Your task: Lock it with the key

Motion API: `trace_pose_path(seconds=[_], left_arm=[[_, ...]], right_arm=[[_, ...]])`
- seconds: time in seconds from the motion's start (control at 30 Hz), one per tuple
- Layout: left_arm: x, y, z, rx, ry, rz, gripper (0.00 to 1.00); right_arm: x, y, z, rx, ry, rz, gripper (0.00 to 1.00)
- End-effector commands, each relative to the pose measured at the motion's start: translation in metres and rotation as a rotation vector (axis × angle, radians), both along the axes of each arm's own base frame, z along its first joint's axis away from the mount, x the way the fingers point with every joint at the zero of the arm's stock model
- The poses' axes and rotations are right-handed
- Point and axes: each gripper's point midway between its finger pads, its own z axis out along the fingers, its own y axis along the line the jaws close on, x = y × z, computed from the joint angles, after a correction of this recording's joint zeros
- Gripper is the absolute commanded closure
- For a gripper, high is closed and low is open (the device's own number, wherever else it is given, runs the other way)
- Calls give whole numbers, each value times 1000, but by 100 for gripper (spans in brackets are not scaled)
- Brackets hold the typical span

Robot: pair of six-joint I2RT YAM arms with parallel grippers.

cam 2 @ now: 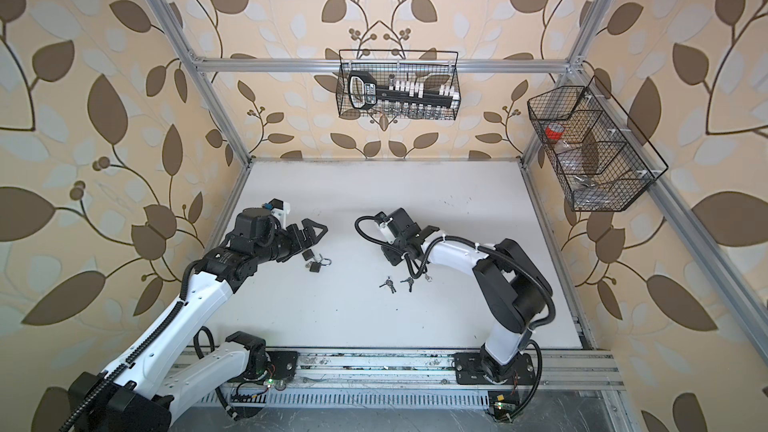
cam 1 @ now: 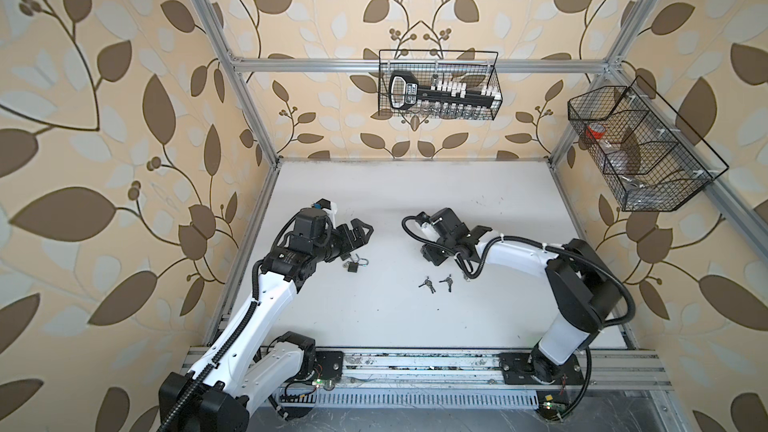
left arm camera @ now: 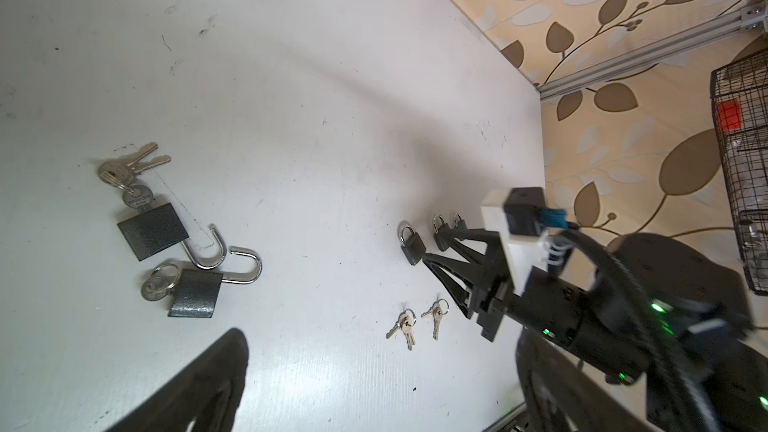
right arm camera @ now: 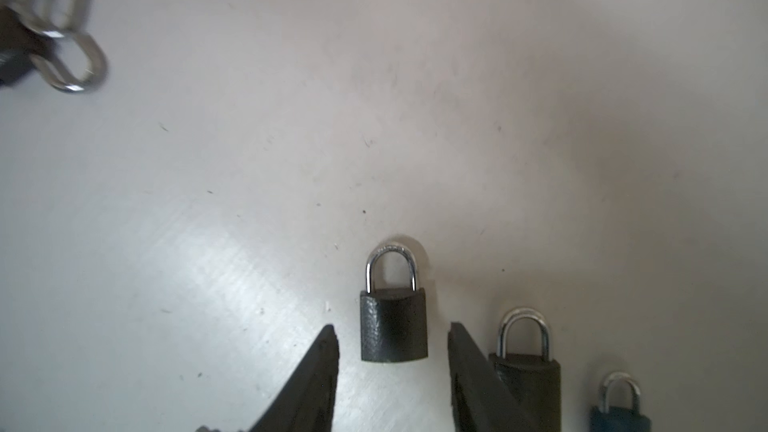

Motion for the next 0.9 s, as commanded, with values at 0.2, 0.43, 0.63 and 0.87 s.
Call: trace_pose_path(seconds=[0.2,0.43,0.63,0.87], left_arm=[[6,26,-11,-92,28,110,1],[1,74,-18,-174,69,270,1],[-1,111,-20,-280,88,369,1],[-4,136,-19,-305,86,434,1]], right_arm=[[-37,82,25,122,-90,264,54],[-48,143,9,109,-46,261,56],[-51,191,-6,94,0,315,58],[-36,219,-22,42,10,306,58]])
